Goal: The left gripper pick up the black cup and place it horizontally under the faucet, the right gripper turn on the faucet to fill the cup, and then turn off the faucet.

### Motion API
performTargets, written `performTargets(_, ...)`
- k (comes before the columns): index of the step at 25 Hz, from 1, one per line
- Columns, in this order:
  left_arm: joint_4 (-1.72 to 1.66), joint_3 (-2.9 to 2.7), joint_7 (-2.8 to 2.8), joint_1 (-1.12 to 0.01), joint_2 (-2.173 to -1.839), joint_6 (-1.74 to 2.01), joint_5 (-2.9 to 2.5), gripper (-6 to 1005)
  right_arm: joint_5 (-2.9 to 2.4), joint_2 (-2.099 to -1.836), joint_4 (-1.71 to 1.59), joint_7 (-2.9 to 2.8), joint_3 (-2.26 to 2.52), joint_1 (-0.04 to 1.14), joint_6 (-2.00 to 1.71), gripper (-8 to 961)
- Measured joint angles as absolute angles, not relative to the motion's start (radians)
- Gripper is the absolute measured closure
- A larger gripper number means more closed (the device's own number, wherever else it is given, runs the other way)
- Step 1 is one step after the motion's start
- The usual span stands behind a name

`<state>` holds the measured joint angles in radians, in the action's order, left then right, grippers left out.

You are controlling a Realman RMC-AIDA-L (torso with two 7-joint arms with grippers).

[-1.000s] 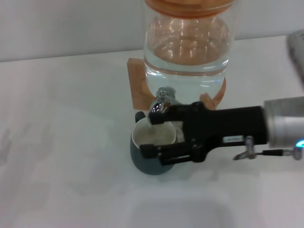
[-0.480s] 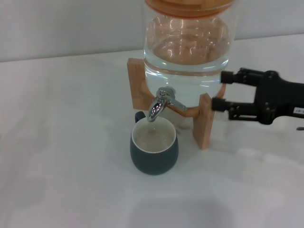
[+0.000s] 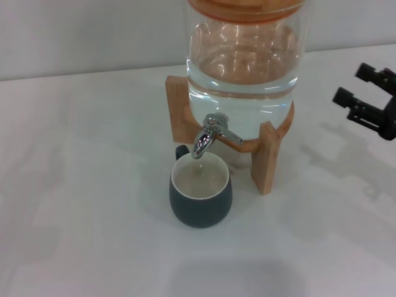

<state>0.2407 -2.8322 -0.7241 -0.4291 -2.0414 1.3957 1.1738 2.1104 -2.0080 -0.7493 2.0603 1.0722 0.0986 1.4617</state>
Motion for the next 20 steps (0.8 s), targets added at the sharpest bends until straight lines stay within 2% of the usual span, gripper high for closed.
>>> performTargets(10, 0.241, -2.835, -0.746, -0.433, -2.019, 1.368, 1.186, 536, 2.143, -2.010, -0.543, 2.232, 0.956, 0.103, 1.433, 128)
performTargets(20, 0.253, -2.836, -0.775, -0.427, -2.017, 1.375, 1.186, 536, 2.223, -2.009, -0.429, 2.386, 0.905, 0.101, 1.443, 129)
